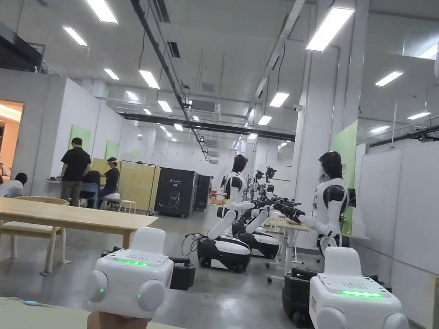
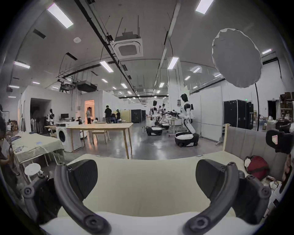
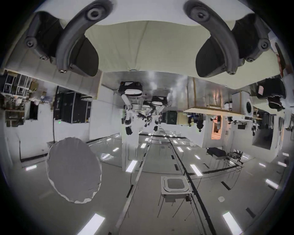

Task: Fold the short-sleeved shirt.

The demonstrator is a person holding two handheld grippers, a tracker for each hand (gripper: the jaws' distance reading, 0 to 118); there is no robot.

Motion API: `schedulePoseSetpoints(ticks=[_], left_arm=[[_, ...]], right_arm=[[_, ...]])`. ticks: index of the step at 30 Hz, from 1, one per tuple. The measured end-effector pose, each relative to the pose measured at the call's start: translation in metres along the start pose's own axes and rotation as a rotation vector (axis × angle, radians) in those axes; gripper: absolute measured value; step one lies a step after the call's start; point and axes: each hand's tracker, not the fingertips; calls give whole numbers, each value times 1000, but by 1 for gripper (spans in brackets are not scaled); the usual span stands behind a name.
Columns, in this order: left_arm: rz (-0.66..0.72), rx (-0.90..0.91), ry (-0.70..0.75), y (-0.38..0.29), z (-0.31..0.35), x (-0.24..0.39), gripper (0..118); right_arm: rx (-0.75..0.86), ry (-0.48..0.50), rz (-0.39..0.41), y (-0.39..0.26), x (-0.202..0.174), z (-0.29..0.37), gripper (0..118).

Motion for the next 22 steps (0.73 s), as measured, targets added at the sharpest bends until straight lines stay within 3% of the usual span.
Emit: schedulePoseSetpoints(ticks=[3, 7, 10, 15, 19, 22], left_arm=[[6, 0, -14, -1, -1, 1, 118], [-8, -5, -17, -2, -2, 2, 118], [-19, -3, -18, -2, -3, 2, 118], [-20, -5, -10, -3, -6, 1, 118], [-8, -11, -8, -3, -7, -2, 118], [-10, -8, -3, -2, -6, -4, 118]], right_arm=[[59, -54, -24, 1, -3, 6, 118], [31, -17, 30, 4, 0, 3, 118], [20, 43, 0, 5, 5, 5, 118], [-35, -67, -1, 12, -1, 9, 118], [-7, -75, -36, 12, 1, 10, 118], [-49, -58, -111, 13, 7, 7, 118]])
